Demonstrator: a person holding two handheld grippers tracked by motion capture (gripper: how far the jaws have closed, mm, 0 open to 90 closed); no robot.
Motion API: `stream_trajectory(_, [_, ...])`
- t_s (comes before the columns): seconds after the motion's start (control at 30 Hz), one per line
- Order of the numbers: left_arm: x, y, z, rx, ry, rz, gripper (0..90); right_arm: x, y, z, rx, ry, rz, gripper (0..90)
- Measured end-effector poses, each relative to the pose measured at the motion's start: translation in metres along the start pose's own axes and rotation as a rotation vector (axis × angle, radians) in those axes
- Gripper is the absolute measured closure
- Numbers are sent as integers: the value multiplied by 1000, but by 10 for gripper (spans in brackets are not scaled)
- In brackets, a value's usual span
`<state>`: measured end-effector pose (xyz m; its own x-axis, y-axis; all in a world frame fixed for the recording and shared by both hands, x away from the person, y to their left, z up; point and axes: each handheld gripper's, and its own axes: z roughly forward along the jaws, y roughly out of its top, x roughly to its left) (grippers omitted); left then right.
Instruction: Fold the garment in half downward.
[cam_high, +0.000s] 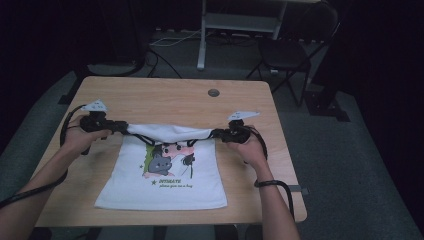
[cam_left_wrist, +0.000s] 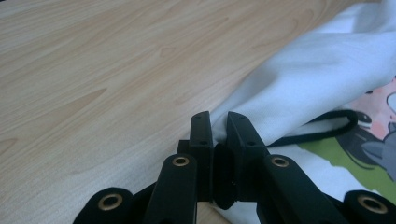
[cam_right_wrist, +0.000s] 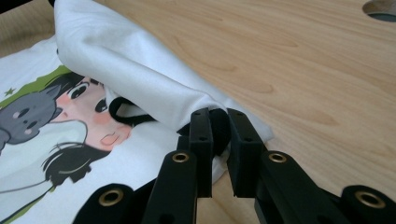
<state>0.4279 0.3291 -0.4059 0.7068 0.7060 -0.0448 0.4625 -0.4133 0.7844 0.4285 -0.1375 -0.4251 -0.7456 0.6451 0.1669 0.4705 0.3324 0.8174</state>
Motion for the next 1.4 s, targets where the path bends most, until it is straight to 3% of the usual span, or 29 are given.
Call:
stream_trajectory(0.47, [-11,-6,-7,-7,7,47,813,8,-6,-7,-8,0,-25,818])
stream_trajectory(1.4, [-26,-17,-15,-8,-6,78,815,19,-13,-15,-7,11,-51,816])
